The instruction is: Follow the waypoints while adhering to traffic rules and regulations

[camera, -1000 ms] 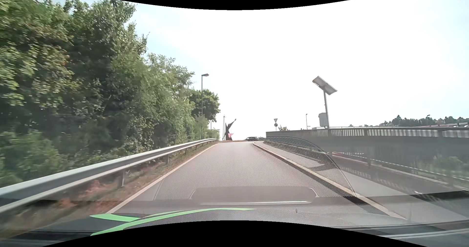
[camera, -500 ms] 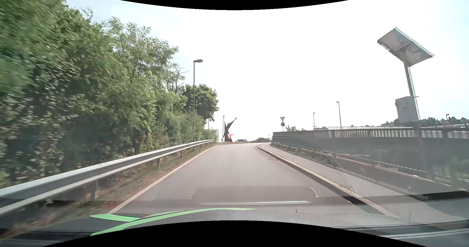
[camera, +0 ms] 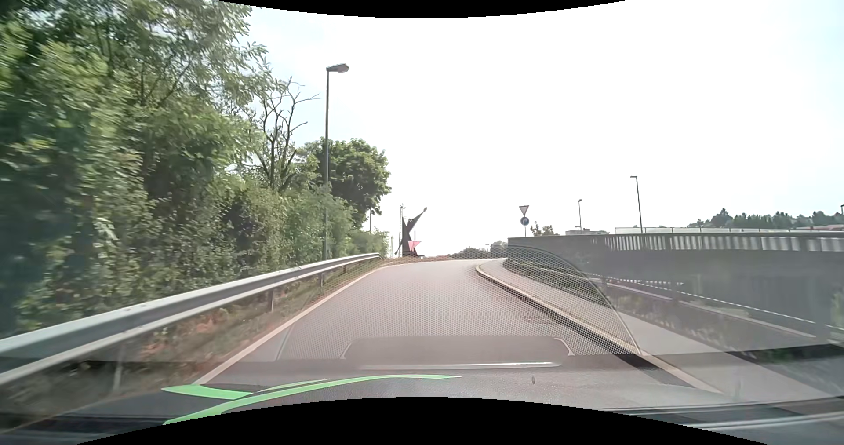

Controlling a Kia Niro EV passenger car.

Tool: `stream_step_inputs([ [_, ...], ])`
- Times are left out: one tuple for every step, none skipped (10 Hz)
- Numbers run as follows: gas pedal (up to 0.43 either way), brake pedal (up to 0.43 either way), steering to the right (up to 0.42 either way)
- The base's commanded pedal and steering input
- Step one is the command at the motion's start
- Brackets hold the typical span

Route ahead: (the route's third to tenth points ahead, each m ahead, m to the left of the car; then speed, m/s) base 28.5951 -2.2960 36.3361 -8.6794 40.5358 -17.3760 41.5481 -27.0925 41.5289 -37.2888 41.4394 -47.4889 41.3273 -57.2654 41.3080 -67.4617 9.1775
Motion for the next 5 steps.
stream_step_inputs([
  [0.0, 0.0, -0.001],
  [0.0, 0.0, -0.001],
  [0.0, 0.0, -0.001],
  [0.0, 0.0, 0.0],
  [0.0, 0.0, 0.0],
])
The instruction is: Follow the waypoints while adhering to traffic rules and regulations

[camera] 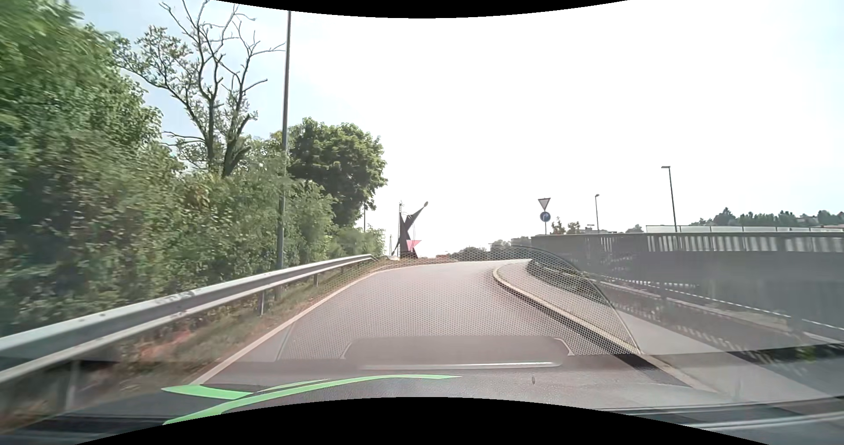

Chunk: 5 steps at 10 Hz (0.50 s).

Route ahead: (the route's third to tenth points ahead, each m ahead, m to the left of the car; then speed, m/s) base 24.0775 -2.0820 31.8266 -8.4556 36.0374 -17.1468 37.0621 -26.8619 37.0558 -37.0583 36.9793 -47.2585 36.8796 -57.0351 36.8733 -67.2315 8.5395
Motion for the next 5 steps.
stream_step_inputs([
  [0.0, 0.0, 0.002],
  [0.0, 0.0, 0.005],
  [0.0, 0.0, 0.007],
  [0.0, 0.0, 0.008],
  [0.0, 0.012, 0.01],
])
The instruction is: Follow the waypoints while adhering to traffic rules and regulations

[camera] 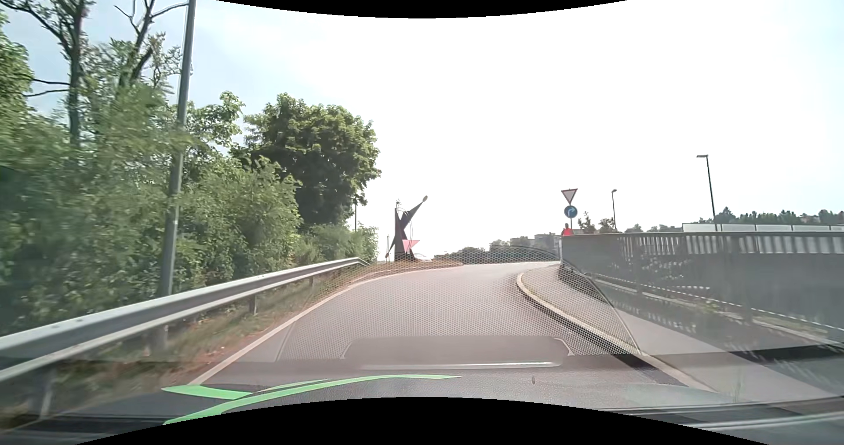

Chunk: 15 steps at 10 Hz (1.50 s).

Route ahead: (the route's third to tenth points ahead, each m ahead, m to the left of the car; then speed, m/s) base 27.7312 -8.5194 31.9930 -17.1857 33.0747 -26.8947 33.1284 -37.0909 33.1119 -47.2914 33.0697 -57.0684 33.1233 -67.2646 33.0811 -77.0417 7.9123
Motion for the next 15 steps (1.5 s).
stream_step_inputs([
  [0.0, 0.037, 0.013],
  [0.0, 0.03, 0.015],
  [0.0, 0.0, 0.017],
  [0.0, 0.0, 0.019],
  [0.0, 0.0, 0.022],
  [0.0, 0.0, 0.024],
  [0.0, 0.0, 0.024],
  [0.0, 0.0, 0.026],
  [0.0, 0.0, 0.031],
  [0.0, 0.0, 0.04],
  [0.0, 0.0, 0.048],
  [0.0, 0.0, 0.059],
  [0.0, 0.0, 0.067],
  [0.0, 0.0, 0.077],
  [0.0, 0.0, 0.088],
])
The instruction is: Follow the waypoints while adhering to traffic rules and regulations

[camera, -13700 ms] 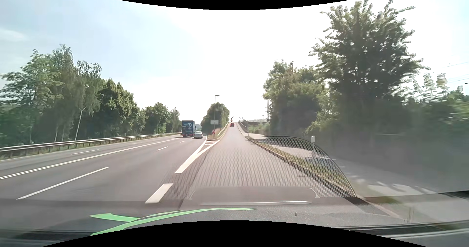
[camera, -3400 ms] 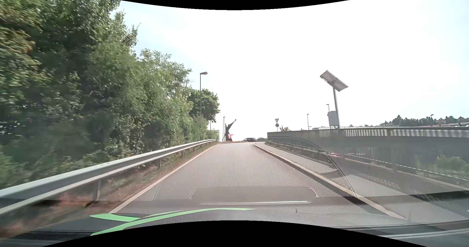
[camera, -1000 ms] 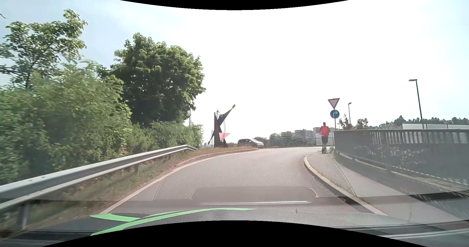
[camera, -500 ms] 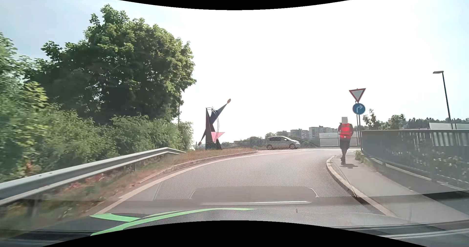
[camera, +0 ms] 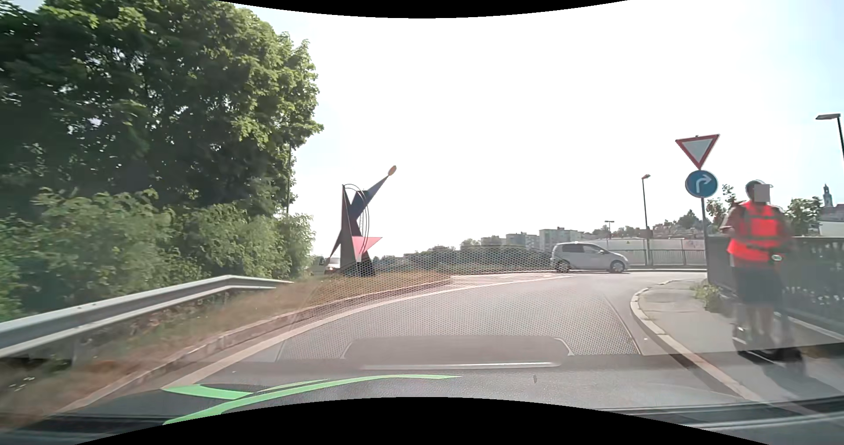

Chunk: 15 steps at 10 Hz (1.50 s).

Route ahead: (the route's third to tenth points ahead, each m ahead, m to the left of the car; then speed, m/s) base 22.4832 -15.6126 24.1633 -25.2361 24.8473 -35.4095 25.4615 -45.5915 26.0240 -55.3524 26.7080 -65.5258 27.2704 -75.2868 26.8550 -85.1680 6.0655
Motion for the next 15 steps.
stream_step_inputs([
  [0.0, 0.0, 0.1],
  [0.0, 0.0, 0.116],
  [0.0, 0.0, 0.136],
  [0.0, 0.0, 0.151],
  [0.0, 0.0, 0.166],
  [0.0, 0.0, 0.178],
  [0.0, 0.0, 0.185],
  [0.0, 0.0, 0.191],
  [0.0, 0.0, 0.202],
  [0.0, 0.0, 0.217],
  [0.0, 0.0, 0.231],
  [0.0, 0.0, 0.239],
  [0.0, 0.0, 0.248],
  [0.0, 0.0, 0.253],
  [0.0, 0.006, 0.258],
])
